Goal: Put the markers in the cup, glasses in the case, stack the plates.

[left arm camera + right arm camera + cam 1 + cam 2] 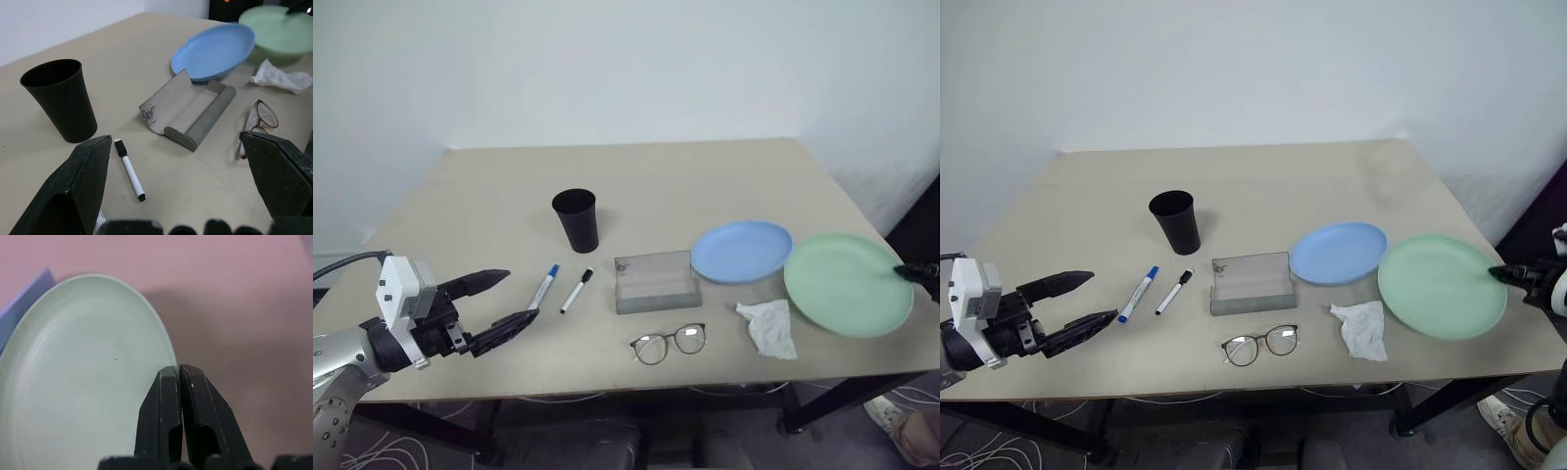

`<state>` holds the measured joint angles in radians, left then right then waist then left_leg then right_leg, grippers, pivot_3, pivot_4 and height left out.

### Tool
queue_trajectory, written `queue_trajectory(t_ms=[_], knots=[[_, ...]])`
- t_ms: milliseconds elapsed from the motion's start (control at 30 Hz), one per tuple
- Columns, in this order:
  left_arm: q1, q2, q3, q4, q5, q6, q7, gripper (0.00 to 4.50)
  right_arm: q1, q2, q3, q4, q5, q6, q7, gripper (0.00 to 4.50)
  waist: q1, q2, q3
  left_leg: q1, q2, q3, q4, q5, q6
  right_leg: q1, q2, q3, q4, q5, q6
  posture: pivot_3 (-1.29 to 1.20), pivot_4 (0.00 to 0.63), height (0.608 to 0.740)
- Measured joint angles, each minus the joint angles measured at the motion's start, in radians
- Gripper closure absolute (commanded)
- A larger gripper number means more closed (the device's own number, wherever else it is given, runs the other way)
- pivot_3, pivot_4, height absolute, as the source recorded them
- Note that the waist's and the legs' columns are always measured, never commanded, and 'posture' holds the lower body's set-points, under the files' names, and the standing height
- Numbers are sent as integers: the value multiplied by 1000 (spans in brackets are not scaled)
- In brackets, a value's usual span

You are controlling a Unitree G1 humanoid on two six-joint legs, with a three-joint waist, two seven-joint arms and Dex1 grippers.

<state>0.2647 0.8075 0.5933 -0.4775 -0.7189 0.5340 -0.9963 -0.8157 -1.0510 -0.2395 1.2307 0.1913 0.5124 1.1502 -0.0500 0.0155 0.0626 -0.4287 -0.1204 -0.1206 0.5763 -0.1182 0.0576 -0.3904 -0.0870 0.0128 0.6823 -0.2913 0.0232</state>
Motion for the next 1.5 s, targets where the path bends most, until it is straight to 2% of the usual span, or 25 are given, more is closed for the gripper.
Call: queue_trajectory(t_ms=[167,500,767,1067,1200,1333,1500], knots=[[0,-1,-1,0,1,-7,11,0,-99,-9,-5,-6,-4,-33,1,4469,0,3,0,0,0,0,0,0,0,-1,0,0,0,0,0,0,0,737],[0,-1,-17,0,14,-20,25,0,-170,-14,95,-4,-103,-129,34,4469,-1,8,0,0,0,0,0,-1,1,0,0,1,-1,0,1,0,0,737],[-6,-1,-27,1,17,-21,39,0,-233,161,136,-20,-116,-114,45,4469,-4,8,0,1,1,0,0,-1,1,-2,1,-1,0,0,1,0,0,737],[-4,-1,-29,0,17,-21,51,0,-293,341,185,-20,-148,-76,-90,4469,5,8,0,1,0,-1,0,-1,1,-2,2,-1,0,3,-1,0,0,737],[5,-9,-28,-4,17,-26,60,0,-334,409,184,16,-158,-76,-222,4469,1,8,-1,2,0,-1,0,-1,1,-2,3,0,0,4,-2,0,0,737],[29,-19,-18,-5,17,-36,64,0,-334,434,175,56,-162,-82,-329,4469,3,8,-1,2,0,-1,-1,-1,1,-2,3,0,0,4,-2,0,0,737],[50,-22,-7,-17,16,-40,71,0,-334,451,159,81,-162,-85,-389,4469,3,8,-1,2,0,-1,-1,-1,1,-2,3,0,0,5,-2,0,0,737]])
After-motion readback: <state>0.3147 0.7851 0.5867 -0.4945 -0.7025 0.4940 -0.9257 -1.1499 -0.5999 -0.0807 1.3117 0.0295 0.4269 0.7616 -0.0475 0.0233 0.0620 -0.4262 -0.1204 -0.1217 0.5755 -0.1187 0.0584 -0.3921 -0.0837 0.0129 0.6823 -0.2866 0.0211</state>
